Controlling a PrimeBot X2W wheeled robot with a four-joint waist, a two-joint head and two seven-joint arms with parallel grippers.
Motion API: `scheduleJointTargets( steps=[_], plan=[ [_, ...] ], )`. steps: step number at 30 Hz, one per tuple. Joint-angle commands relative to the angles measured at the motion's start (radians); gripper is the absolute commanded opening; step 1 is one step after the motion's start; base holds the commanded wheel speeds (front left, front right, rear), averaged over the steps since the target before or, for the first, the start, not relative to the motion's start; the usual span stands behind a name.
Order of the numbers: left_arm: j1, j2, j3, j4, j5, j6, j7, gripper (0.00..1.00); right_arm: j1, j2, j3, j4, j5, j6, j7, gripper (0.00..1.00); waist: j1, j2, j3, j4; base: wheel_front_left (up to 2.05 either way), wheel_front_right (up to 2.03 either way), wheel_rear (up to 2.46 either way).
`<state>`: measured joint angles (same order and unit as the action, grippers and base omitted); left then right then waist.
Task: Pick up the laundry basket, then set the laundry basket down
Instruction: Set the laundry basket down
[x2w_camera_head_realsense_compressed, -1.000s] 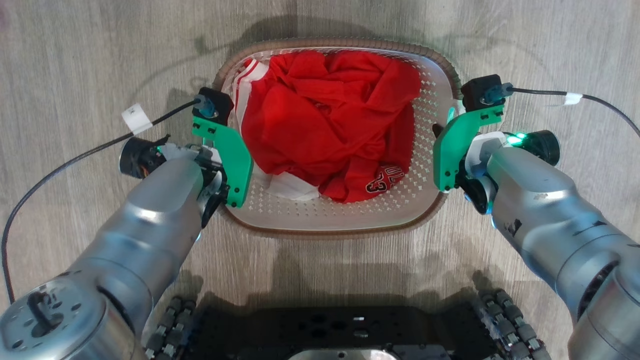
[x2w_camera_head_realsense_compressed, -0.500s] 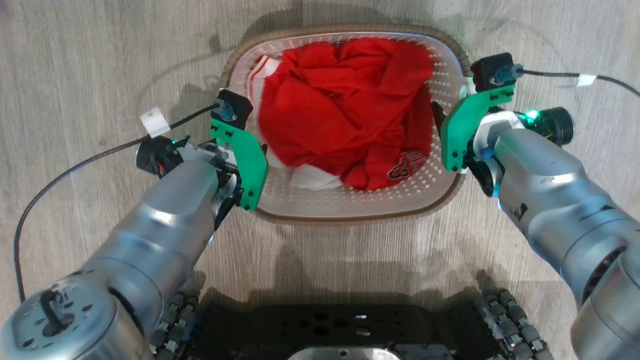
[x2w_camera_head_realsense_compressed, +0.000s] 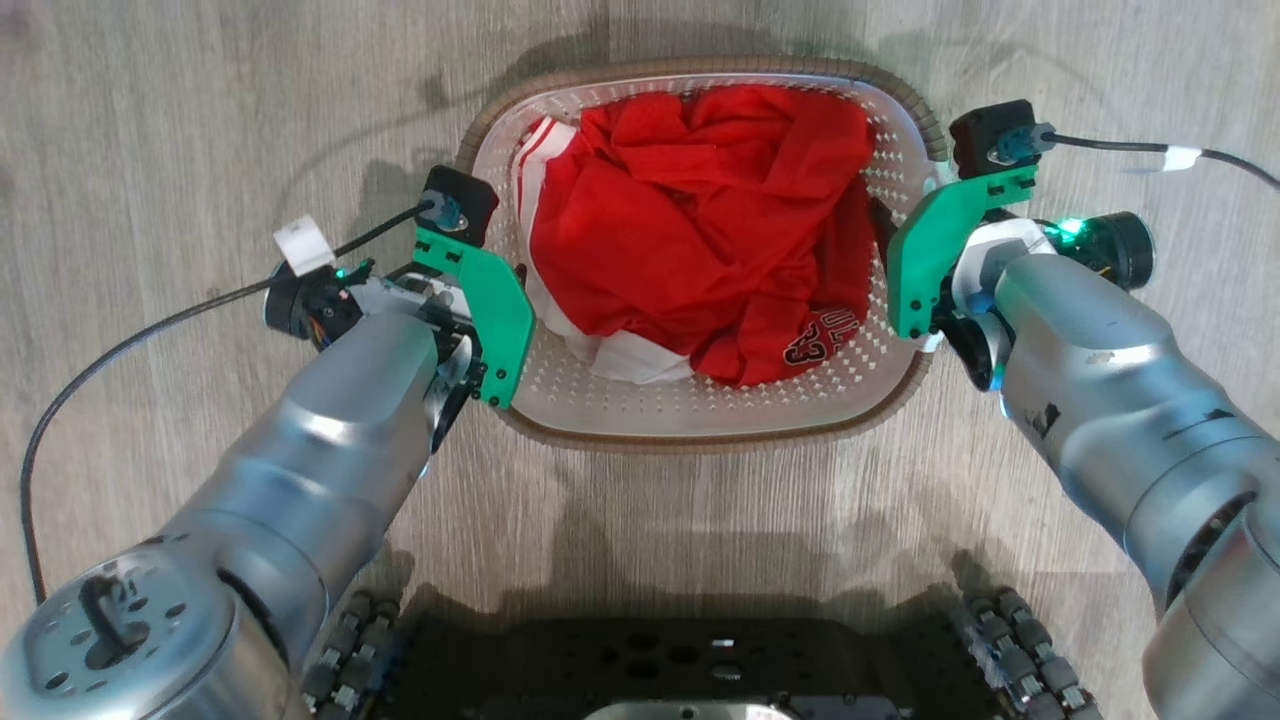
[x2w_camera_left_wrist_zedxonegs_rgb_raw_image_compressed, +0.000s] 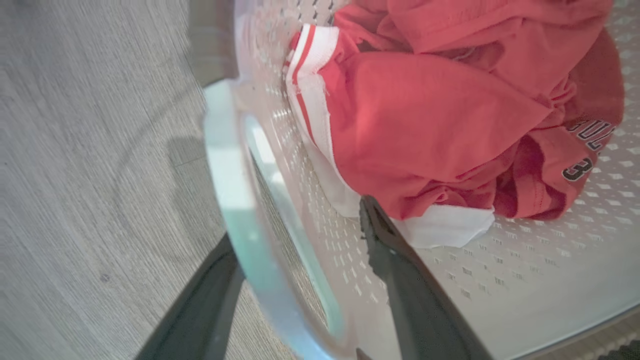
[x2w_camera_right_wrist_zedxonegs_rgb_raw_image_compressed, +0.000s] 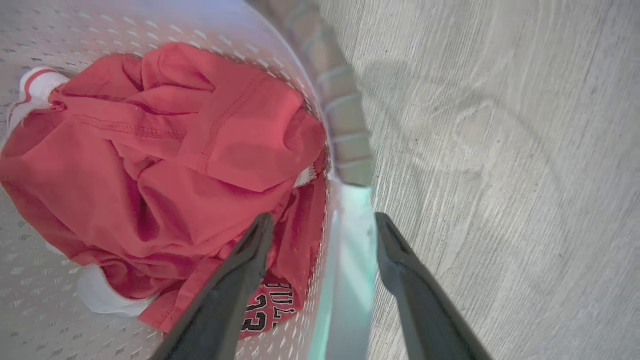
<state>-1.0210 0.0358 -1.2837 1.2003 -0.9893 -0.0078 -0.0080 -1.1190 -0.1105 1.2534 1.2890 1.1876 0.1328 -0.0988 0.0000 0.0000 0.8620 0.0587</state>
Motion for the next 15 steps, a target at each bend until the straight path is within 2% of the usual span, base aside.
scheduleJointTargets(
  steps=[1,9,15],
  plan=[
    [0.009,0.014,0.005,-0.002,-0.006,0.010,-0.016,1.00,0.072,-0.006,-0.004,0.001,-0.005,-0.002,-0.005,1.00,0.0000,0.0000,-0.012,0.000,0.00,0.00,0.00],
    [0.033,0.014,0.009,-0.007,-0.030,0.021,-0.043,1.00,0.112,-0.020,-0.024,0.002,-0.004,-0.002,0.008,1.00,0.0000,0.0000,-0.090,0.008,0.00,0.00,0.00],
    [0.086,0.014,0.010,-0.012,-0.047,0.022,-0.074,1.00,0.173,-0.035,-0.040,0.002,-0.008,-0.002,-0.010,1.00,0.0000,0.0000,-0.205,0.014,0.00,0.00,0.00]
  ],
)
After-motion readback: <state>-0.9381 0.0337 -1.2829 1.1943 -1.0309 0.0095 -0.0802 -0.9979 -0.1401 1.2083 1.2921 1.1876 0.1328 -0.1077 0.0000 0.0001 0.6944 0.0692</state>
